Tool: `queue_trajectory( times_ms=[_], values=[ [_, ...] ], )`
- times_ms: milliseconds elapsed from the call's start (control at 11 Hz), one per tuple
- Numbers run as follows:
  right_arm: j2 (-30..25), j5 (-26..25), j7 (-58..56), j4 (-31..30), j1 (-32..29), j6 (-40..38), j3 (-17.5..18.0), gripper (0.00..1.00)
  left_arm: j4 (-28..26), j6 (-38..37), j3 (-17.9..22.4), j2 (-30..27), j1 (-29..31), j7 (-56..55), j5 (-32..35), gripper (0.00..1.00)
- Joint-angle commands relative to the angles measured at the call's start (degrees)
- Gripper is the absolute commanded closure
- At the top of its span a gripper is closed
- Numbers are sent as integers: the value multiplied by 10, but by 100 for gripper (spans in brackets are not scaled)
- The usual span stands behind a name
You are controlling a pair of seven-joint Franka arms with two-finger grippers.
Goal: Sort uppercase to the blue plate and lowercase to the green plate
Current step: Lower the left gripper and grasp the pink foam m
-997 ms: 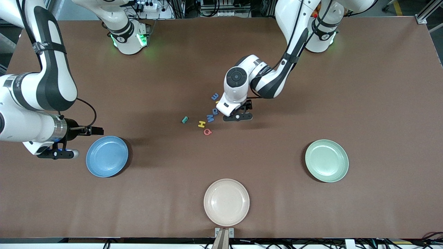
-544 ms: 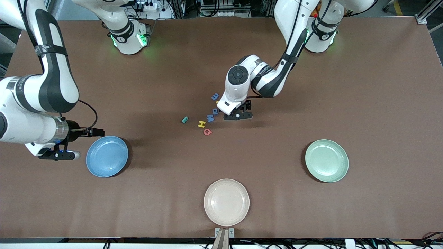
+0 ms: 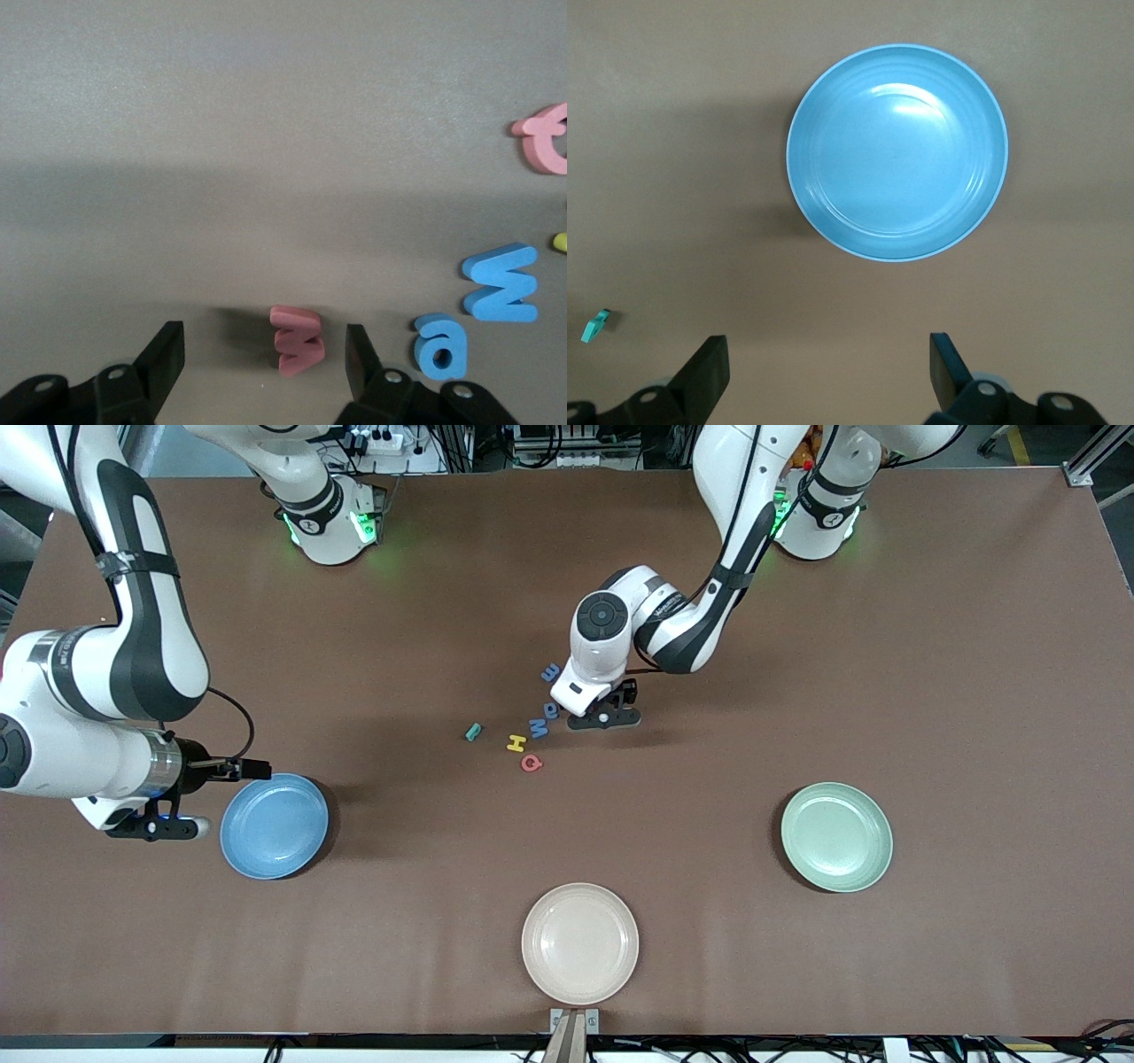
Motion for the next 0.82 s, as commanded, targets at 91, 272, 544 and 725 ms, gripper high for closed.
queue_trajectory(
  times_ms=[91,272,544,725],
  values=[
    [2,9,-1,0,-4,5,3,0,17,11,4,20,-9,-34,15,21],
    [2,9,2,0,-4,5,3,0,19,11,4,24,-14,-34,16,24],
    [2,10,4,-3,-2,15,3,0,31,11,4,35,-14,-36,15,31],
    [2,10,4,-3,-2,16,3,0,33,11,4,35,-17,-35,16,37]
  ],
)
